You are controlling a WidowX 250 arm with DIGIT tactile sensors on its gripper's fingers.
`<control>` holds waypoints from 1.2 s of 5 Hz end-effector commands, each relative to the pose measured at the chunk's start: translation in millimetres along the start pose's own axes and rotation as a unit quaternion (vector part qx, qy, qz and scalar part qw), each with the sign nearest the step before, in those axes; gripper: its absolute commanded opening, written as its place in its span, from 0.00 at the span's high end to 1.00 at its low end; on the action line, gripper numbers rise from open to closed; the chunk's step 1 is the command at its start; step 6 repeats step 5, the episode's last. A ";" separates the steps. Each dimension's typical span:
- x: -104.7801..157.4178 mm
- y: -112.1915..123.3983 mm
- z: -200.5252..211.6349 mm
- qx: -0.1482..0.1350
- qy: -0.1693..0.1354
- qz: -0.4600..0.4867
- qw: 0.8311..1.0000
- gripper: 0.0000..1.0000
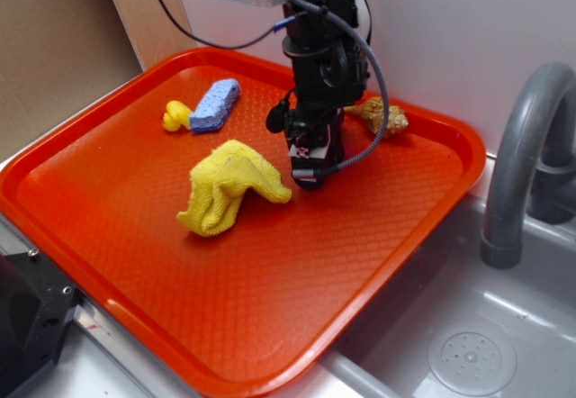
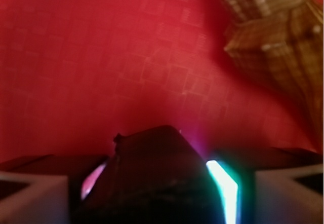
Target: Grab the black box.
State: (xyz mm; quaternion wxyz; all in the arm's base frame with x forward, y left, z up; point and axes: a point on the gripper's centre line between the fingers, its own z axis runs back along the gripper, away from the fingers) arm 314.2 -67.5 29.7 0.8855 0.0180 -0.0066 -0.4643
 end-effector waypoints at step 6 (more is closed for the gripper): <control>-132.5 -69.1 197.6 0.039 -0.041 0.489 0.870 1.00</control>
